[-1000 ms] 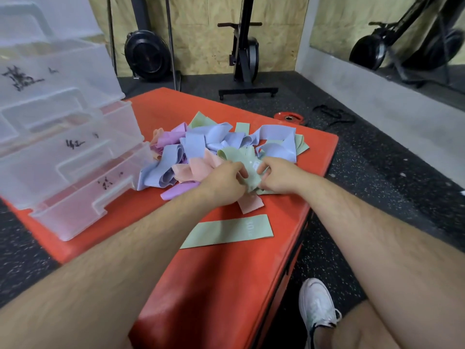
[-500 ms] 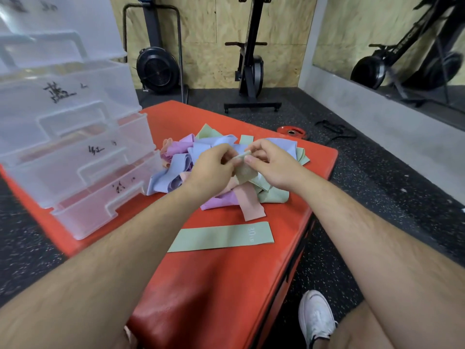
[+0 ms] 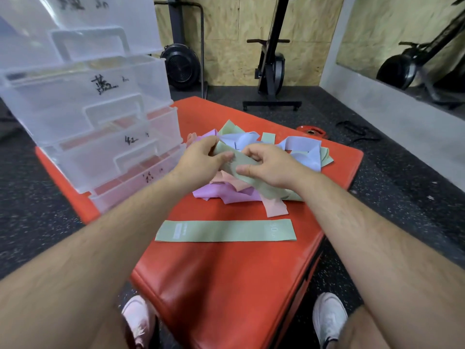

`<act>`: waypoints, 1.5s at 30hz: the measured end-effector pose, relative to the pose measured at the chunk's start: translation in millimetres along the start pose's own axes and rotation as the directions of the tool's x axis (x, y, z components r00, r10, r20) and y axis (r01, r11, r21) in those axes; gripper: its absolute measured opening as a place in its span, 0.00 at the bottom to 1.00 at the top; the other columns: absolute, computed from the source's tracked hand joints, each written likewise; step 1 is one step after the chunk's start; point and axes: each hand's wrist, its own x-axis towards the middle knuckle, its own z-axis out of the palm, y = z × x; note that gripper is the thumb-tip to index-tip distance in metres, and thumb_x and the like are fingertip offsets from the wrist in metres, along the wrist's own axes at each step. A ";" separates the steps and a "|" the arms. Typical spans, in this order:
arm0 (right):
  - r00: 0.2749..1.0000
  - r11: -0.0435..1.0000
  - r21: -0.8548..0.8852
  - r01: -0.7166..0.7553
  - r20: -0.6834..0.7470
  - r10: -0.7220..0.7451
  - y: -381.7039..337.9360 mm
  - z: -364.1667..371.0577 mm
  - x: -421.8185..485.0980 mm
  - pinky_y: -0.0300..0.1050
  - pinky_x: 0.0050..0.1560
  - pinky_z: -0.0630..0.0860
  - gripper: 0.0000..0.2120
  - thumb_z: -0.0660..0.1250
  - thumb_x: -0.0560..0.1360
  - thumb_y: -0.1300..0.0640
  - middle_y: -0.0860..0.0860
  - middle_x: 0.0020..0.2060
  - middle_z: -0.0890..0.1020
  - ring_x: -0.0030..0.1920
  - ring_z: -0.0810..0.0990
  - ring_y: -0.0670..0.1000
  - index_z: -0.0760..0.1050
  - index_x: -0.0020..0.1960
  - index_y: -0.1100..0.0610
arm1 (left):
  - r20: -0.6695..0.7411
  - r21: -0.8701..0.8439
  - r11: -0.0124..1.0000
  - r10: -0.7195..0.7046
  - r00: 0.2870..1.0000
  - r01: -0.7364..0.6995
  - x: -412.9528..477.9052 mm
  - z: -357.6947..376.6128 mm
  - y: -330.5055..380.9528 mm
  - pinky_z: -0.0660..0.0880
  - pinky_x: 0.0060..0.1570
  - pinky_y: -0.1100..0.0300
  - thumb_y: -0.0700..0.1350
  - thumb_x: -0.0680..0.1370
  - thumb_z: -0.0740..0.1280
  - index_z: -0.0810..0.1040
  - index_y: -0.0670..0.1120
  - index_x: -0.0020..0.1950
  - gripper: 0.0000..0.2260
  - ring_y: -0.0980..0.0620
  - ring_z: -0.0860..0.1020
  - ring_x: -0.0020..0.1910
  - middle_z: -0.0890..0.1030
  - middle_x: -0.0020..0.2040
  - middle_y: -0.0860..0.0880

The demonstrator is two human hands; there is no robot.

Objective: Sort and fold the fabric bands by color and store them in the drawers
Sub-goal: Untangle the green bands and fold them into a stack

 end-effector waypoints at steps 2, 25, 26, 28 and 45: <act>0.999 0.998 -0.067 -0.020 0.032 0.022 1.9 -1.7 -1.2 0.42 0.43 0.71 0.08 0.75 0.73 0.47 0.43 0.38 0.80 0.39 0.76 0.43 0.75 0.43 0.46 | 0.001 -0.083 0.995 -0.046 0.999 0.046 -0.8 -8.1 -4.0 0.74 0.37 0.52 0.50 0.76 0.70 0.78 0.42 0.51 0.12 0.48 0.75 0.35 0.78 0.41 0.44; 0.926 0.923 0.095 -0.373 0.099 0.364 44.5 -61.7 -75.7 0.46 0.41 0.80 0.09 0.71 0.76 0.65 0.56 0.40 0.80 0.36 0.80 0.52 0.78 0.55 0.59 | 0.053 -0.191 0.903 -0.381 0.923 0.384 -52.8 -57.9 -71.1 0.68 0.32 0.59 0.43 0.77 0.71 0.82 0.40 0.47 0.06 0.50 0.70 0.33 0.78 0.38 0.44; 0.921 0.920 0.086 -0.383 0.107 0.374 45.4 -56.6 -78.0 0.48 0.42 0.79 0.10 0.71 0.76 0.65 0.57 0.39 0.79 0.36 0.80 0.54 0.77 0.56 0.59 | 0.047 -0.162 0.907 -0.386 0.921 0.388 -56.6 -58.2 -74.3 0.68 0.32 0.59 0.43 0.76 0.72 0.81 0.39 0.45 0.07 0.50 0.71 0.33 0.77 0.36 0.44; 0.917 0.921 0.036 -0.389 0.116 0.383 46.9 -45.9 -82.0 0.50 0.41 0.78 0.10 0.72 0.75 0.66 0.57 0.37 0.79 0.35 0.80 0.55 0.77 0.55 0.59 | 0.023 -0.113 0.917 -0.382 0.924 0.382 -64.8 -56.6 -77.4 0.70 0.31 0.59 0.44 0.74 0.75 0.79 0.39 0.47 0.09 0.50 0.72 0.33 0.77 0.36 0.45; 0.938 0.900 -0.343 -0.270 0.120 0.327 56.1 6.9 -97.5 0.40 0.33 0.67 0.07 0.73 0.74 0.57 0.46 0.36 0.75 0.34 0.73 0.46 0.78 0.51 0.51 | 0.045 0.424 0.883 -0.245 0.969 0.203 -97.5 -36.1 -121.1 0.72 0.40 0.55 0.49 0.73 0.75 0.78 0.48 0.47 0.09 0.50 0.74 0.39 0.76 0.42 0.49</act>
